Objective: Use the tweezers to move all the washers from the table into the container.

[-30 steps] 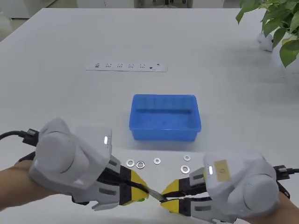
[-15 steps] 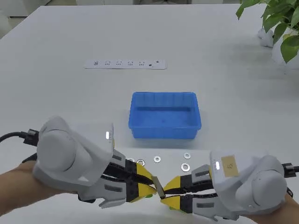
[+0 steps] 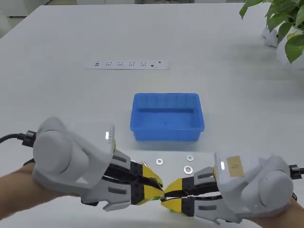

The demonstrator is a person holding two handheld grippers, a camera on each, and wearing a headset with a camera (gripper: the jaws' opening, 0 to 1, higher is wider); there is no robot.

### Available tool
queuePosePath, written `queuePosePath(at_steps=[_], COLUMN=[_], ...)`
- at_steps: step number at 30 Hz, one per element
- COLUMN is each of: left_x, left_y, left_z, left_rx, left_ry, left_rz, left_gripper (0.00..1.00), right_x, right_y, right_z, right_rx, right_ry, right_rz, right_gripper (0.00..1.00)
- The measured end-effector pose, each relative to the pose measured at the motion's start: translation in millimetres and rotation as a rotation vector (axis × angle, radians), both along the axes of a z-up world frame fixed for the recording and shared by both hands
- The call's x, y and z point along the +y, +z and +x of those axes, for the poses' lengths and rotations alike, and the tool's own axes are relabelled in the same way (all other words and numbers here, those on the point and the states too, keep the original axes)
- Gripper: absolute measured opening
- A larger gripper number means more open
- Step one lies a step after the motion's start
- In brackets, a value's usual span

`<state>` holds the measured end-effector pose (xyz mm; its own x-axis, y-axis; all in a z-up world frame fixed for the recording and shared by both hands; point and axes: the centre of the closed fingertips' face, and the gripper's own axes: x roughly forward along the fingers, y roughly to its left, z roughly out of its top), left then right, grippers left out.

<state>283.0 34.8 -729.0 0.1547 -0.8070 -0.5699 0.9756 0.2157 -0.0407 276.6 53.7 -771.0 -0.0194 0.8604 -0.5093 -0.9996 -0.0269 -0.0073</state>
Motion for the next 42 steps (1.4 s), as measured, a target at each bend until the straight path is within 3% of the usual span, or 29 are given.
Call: queuePosePath(at_steps=[4,9,12,16,20,24,30,42], left_x=[0.2,2.5,5.6,7.9,9.7,9.1,8.8,29.7], left_y=[8.9,12.4,6.2,-0.1,1.0,1.2,1.4,11.0], left_z=[0.9,-2.9,-4.0,-9.0,-7.5,-7.0,-6.0,-1.3], left_rx=[-0.022,-0.078,-0.073,-0.088,-0.080,-0.087,-0.091,-0.104], left_ry=[0.013,0.018,0.030,0.023,0.037,0.030,0.025,0.086], left_rz=[-0.031,-0.026,-0.010,0.013,-0.002,-0.001,0.007,0.016], left_gripper=[0.08,0.08,0.08,0.08,0.08,0.08,0.08,0.08], right_x=[1.2,8.0,11.2,16.3,17.5,19.6,22.9,43.1], right_y=[1.6,3.8,-4.0,-8.8,-8.3,-5.5,-4.7,3.1], right_z=[2.4,2.6,1.1,-2.3,-1.9,-1.0,-2.6,3.7], right_rx=[-0.016,-0.038,-0.090,-0.131,-0.140,-0.116,-0.161,-0.176], right_ry=[0.000,0.011,0.042,0.065,0.075,0.079,0.120,0.127], right_rz=[0.000,-0.001,-0.054,-0.090,-0.102,-0.093,-0.114,-0.113], right_gripper=[0.07,0.07,0.08,0.10,0.10,0.12,0.10,0.11])
